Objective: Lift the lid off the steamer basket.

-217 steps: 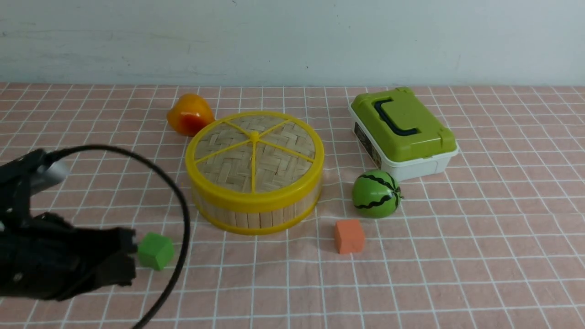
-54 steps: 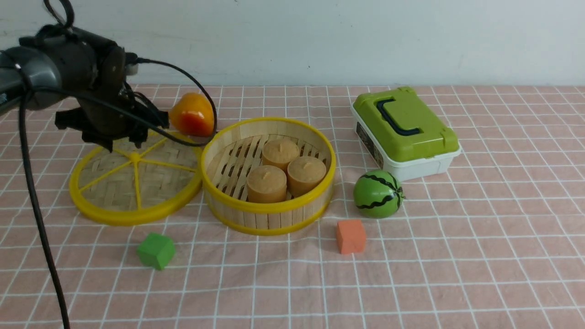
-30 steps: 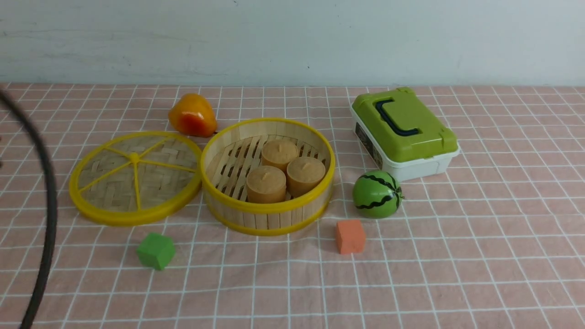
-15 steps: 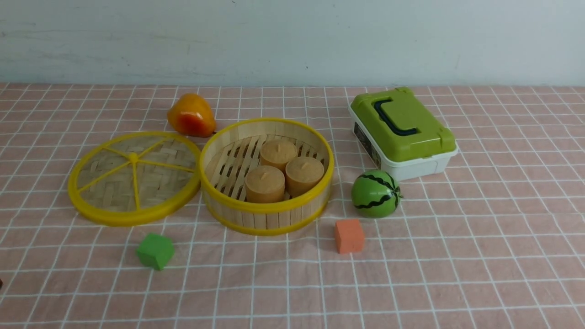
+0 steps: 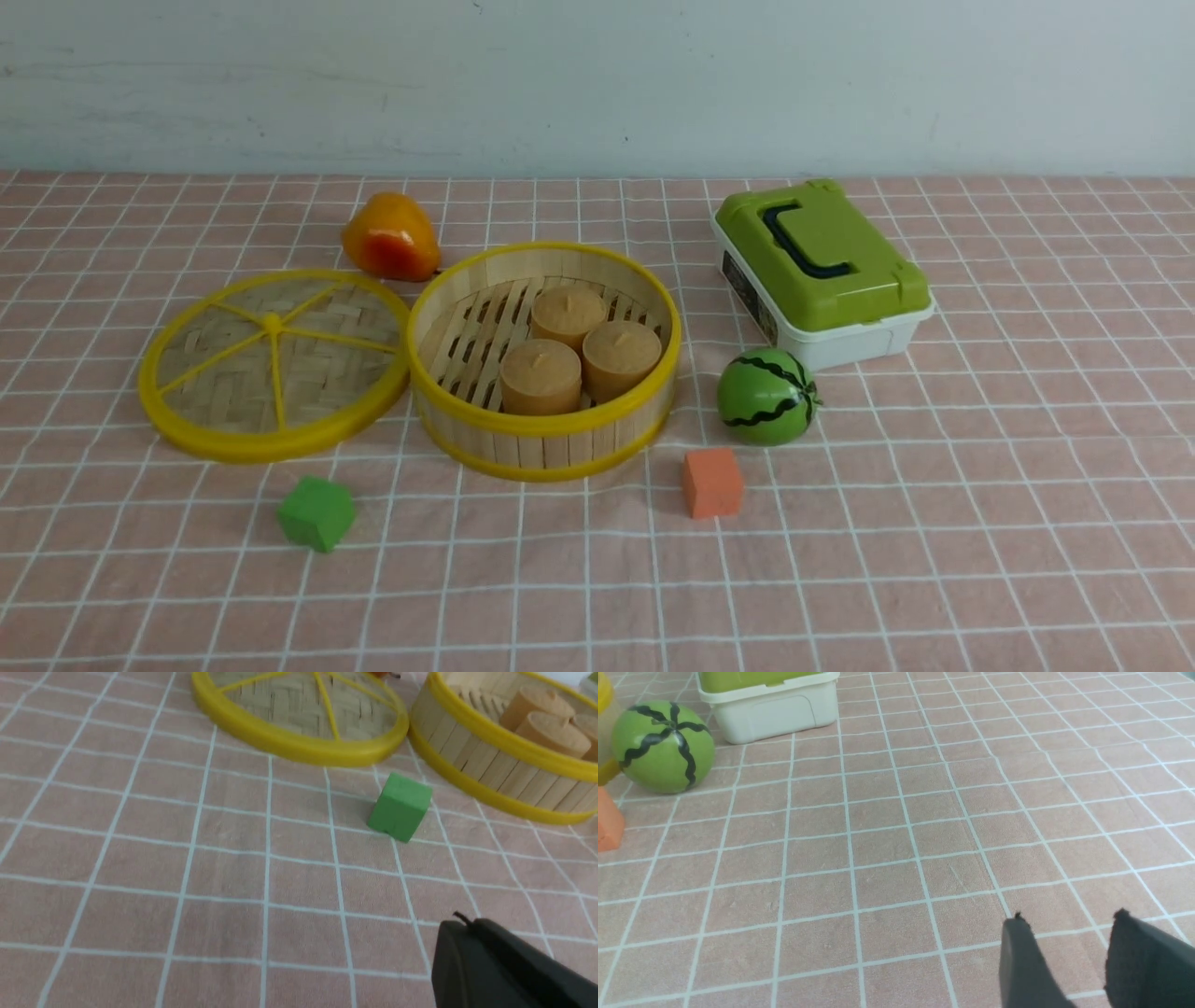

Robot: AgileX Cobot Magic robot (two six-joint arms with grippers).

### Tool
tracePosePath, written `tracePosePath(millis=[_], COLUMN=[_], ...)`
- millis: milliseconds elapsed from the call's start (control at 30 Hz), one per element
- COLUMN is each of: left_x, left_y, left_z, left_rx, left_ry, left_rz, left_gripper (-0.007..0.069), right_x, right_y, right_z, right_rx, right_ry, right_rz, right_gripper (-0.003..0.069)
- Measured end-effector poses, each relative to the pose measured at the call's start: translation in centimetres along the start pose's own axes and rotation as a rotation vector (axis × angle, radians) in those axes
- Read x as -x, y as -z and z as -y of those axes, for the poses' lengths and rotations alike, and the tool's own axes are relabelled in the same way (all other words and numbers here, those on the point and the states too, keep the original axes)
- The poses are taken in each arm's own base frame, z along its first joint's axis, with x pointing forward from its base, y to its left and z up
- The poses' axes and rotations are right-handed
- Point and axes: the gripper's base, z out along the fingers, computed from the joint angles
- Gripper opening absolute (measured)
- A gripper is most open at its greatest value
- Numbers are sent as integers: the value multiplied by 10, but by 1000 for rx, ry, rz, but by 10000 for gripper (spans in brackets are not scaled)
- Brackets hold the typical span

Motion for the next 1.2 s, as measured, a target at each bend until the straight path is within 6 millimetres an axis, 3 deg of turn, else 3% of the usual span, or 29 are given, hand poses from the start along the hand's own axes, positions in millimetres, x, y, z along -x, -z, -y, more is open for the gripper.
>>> tracePosePath(millis=[1200], left_x=[-5], left_y=[4], left_z=[-2], left_rx=[8], left_ry=[-63], left_rz=[-17], left_gripper=[-12], right_x=[0], right_y=[0], right_z=[0], right_rx=[0], right_ry=[0], right_rz=[0], right_gripper=[242])
